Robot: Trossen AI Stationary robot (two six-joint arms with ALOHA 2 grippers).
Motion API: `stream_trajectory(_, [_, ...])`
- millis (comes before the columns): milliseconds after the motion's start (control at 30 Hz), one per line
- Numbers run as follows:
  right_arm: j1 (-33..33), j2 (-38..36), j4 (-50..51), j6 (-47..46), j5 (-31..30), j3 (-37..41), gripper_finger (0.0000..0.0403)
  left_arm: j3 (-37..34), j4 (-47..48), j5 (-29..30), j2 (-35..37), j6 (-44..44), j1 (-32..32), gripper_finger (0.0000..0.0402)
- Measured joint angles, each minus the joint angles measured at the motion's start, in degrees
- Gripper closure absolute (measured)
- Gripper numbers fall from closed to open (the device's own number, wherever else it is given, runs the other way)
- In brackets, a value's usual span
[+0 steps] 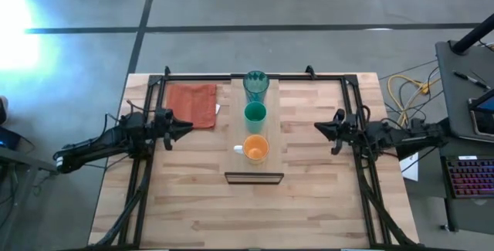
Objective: Stack small to large cups/mugs on shelf
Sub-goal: Return to Home Position
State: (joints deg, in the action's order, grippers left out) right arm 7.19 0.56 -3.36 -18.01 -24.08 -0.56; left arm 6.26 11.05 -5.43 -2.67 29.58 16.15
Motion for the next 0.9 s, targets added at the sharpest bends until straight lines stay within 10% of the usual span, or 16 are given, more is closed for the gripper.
stream_trajectory(900, [0.0,0.3,0.0,0.1,0.0,0.0,0.0392,0.0,0.0,-0.1,-0.6,0.0,0.0,0.0302])
